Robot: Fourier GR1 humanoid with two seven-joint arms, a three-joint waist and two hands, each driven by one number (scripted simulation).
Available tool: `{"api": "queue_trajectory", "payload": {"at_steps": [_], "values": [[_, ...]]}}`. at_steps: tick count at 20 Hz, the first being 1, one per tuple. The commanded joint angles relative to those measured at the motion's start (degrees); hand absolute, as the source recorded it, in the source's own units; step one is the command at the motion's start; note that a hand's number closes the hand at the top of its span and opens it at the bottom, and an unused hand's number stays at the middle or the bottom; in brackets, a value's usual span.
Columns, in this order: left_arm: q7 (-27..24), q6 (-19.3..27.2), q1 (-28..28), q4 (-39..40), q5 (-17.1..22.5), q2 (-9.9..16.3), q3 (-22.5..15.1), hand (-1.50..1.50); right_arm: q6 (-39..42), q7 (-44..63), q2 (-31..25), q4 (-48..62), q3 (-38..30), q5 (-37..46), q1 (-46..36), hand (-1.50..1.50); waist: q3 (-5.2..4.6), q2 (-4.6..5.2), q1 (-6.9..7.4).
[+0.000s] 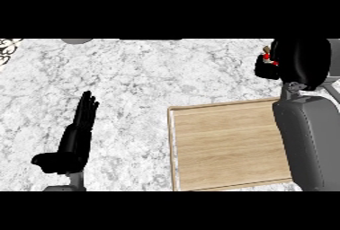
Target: Pick the cupcake from the tray and place it in the pot
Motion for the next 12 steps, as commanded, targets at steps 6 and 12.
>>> {"api": "queue_trajectory", "payload": {"at_steps": [6, 12], "values": [[-2.0, -1.2, 0.3, 1.7, 0.7, 0.0, 1.0, 0.0, -6.6, -11.9, -12.2, 13.3, -11.9, -6.9, -0.2, 1.5, 0.02, 0.19, 0.23], [1.9, 0.5, 1.9, -4.3, -1.0, -0.3, -0.7, 0.0, -5.6, -19.0, -18.1, 22.9, -16.3, -12.3, -2.1, 1.5, 0.03, 0.09, 0.36]]}}
